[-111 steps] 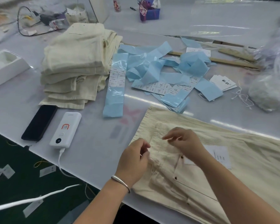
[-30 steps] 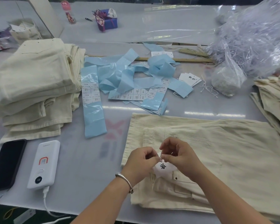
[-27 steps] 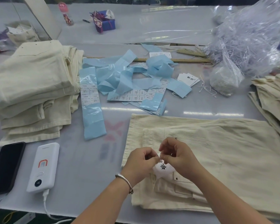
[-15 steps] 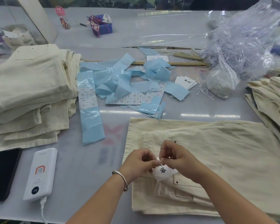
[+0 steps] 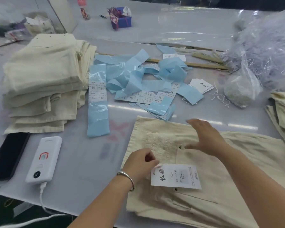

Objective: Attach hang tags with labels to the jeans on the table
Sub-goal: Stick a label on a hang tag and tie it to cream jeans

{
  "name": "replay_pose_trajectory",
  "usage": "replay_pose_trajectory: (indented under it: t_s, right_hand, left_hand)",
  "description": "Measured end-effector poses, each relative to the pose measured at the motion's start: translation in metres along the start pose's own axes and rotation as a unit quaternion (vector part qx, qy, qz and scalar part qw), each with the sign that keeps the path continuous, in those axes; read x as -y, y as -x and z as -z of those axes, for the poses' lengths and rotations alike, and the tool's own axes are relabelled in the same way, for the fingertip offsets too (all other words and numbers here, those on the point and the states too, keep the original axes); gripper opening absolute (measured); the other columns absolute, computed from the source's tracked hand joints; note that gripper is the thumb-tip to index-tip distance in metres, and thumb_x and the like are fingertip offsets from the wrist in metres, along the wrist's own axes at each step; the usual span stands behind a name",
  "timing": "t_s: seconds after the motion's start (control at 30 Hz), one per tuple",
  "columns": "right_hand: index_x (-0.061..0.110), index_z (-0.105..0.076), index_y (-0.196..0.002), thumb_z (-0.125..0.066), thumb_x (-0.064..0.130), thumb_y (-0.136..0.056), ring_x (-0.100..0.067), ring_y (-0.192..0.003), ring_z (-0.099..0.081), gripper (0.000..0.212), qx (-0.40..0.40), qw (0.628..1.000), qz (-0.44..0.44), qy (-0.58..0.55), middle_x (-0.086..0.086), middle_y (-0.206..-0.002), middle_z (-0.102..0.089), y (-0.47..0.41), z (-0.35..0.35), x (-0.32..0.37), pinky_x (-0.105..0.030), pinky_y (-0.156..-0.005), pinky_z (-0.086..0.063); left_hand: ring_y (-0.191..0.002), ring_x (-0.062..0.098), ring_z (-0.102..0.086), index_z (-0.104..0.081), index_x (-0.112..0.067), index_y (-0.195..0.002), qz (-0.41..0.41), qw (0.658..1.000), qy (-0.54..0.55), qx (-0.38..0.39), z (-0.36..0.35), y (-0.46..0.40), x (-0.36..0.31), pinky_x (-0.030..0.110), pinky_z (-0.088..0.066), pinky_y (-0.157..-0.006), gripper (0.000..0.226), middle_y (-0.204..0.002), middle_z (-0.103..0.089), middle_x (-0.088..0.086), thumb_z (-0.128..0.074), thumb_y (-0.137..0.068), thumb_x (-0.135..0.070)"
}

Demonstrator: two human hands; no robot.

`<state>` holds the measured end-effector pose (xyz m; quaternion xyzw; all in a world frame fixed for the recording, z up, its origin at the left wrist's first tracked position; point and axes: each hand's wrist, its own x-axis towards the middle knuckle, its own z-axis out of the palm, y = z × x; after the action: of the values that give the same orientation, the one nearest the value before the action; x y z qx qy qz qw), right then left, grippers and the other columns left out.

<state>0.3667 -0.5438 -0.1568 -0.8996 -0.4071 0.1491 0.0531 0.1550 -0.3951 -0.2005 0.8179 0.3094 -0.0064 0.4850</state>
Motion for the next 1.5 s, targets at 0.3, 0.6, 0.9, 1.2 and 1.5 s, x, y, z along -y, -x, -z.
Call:
replay_pose_trajectory:
  t_s: [0.3,0.6,0.9,1.2,1.5]
  right_hand:
    - [0.026,-0.035,-0.139,-0.079,0.058,-0.062,-0.022,-0.124,-0.048,0.094,0.125,0.991,-0.025,0.031,0.001,-0.135,-0.052,-0.036,-0.007,-0.045,-0.038,-0.100,-0.033]
    - [0.036,-0.046,-0.133,-0.061,0.036,-0.086,-0.020,-0.127,-0.039,0.049,-0.021,0.997,0.003,0.074,0.005,-0.130,-0.045,0.023,-0.015,-0.044,-0.041,-0.108,-0.021]
    - [0.021,-0.059,-0.114,-0.049,0.036,-0.094,-0.021,-0.107,-0.057,0.027,0.077,0.927,-0.366,0.016,0.000,-0.117,-0.059,0.162,-0.020,-0.065,-0.031,-0.078,-0.043]
    - [0.014,-0.056,-0.110,-0.024,0.073,-0.090,-0.015,-0.067,-0.053,0.070,0.167,0.812,-0.524,-0.196,0.001,-0.072,-0.052,0.248,-0.051,-0.025,-0.026,-0.059,-0.041]
    - [0.022,-0.058,-0.113,-0.040,0.063,-0.092,-0.024,-0.095,-0.058,0.049,-0.072,0.690,-0.517,-0.501,-0.007,-0.121,-0.059,0.260,-0.045,0.027,-0.039,-0.082,-0.053]
  left_hand:
    - [-0.135,0.027,-0.024,-0.020,-0.025,-0.147,0.125,0.952,-0.240,-0.141,-0.004,-0.006,-0.006,0.041,-0.032,-0.107,0.109,-0.148,-0.025,0.004,-0.066,-0.063,-0.077]
    - [-0.150,0.017,-0.002,-0.009,-0.022,-0.154,-0.164,0.908,-0.376,0.082,-0.066,-0.087,-0.103,0.047,0.004,-0.119,0.114,-0.161,-0.016,-0.001,-0.068,-0.068,-0.070]
    - [-0.083,0.020,-0.062,-0.062,-0.020,-0.098,-0.114,0.870,-0.404,0.259,-0.115,-0.123,-0.150,0.032,-0.052,-0.078,0.075,-0.097,-0.067,-0.002,-0.083,-0.043,-0.066]
    - [-0.084,0.031,-0.070,-0.074,-0.005,-0.095,0.060,0.856,-0.204,0.470,-0.089,-0.100,-0.166,0.044,-0.057,-0.085,0.025,-0.098,-0.073,0.016,-0.077,-0.075,-0.020]
    - [-0.088,0.028,-0.071,-0.075,-0.008,-0.100,-0.044,0.830,0.181,0.526,-0.034,-0.028,-0.212,0.036,-0.058,-0.073,0.047,-0.100,-0.072,0.015,-0.086,-0.058,-0.024]
